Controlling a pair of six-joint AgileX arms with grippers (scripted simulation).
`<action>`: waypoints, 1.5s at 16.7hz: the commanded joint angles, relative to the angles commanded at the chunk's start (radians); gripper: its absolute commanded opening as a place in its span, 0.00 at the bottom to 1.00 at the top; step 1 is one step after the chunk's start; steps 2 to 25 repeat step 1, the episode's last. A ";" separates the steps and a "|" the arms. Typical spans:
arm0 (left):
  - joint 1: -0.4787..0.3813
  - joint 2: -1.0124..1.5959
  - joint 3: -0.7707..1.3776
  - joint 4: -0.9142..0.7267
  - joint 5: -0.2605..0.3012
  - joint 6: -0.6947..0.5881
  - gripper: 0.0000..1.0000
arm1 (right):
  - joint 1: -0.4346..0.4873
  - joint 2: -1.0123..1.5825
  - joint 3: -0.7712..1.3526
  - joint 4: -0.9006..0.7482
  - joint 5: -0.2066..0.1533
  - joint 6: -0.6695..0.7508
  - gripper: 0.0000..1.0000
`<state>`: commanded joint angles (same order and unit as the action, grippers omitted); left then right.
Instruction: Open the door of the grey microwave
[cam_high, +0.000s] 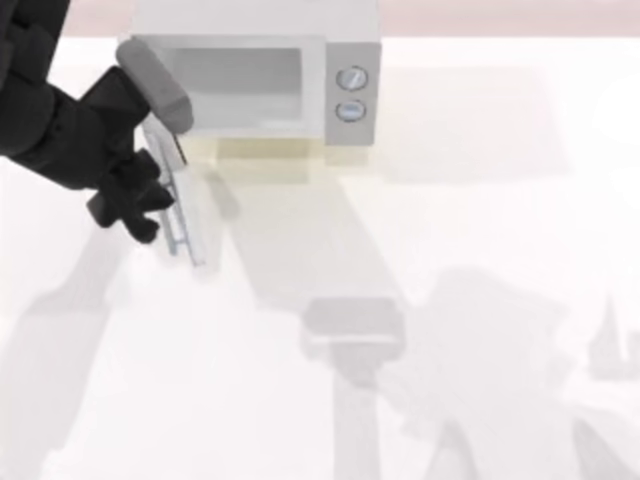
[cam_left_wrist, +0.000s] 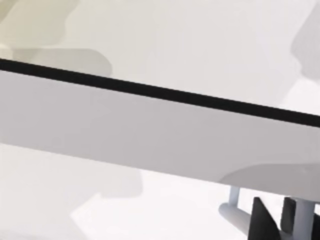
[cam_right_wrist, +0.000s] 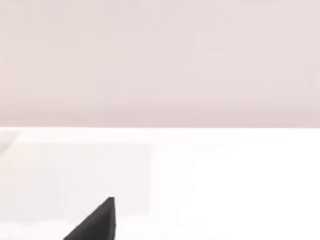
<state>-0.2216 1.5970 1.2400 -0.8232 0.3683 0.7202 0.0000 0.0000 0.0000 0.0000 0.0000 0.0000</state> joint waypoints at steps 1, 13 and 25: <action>0.000 0.000 0.000 0.000 0.000 0.000 0.00 | 0.000 0.000 0.000 0.000 0.000 0.000 1.00; 0.000 0.000 0.000 0.000 0.000 0.000 0.00 | 0.000 0.000 0.000 0.000 0.000 0.000 1.00; 0.000 0.000 0.000 0.000 0.000 0.000 0.00 | 0.000 0.000 0.000 0.000 0.000 0.000 1.00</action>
